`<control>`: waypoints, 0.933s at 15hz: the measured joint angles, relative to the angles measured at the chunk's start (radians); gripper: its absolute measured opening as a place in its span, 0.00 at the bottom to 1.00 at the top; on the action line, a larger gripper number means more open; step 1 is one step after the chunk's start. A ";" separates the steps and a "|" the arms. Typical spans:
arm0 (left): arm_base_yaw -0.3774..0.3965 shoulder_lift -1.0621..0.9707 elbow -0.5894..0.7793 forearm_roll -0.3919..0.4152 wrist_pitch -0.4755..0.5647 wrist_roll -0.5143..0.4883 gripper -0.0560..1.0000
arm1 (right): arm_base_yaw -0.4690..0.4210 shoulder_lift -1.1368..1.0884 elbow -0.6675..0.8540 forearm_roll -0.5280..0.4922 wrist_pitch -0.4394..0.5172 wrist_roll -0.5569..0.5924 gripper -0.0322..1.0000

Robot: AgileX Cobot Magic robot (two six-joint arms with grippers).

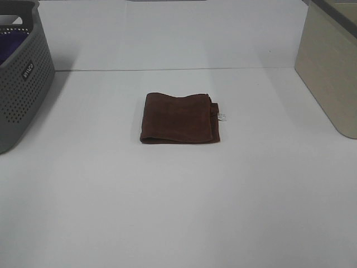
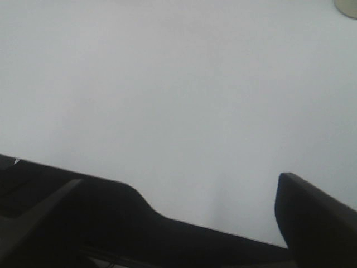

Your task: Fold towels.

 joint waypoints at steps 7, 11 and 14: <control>0.087 -0.237 0.000 0.000 0.001 0.001 0.73 | -0.032 -0.300 0.000 0.016 0.001 0.000 0.85; 0.087 -0.242 0.000 0.000 0.001 0.001 0.73 | -0.032 -0.356 0.000 0.022 0.002 0.000 0.85; 0.087 -0.242 0.000 0.000 0.001 0.001 0.73 | -0.032 -0.357 0.000 0.023 0.002 0.000 0.85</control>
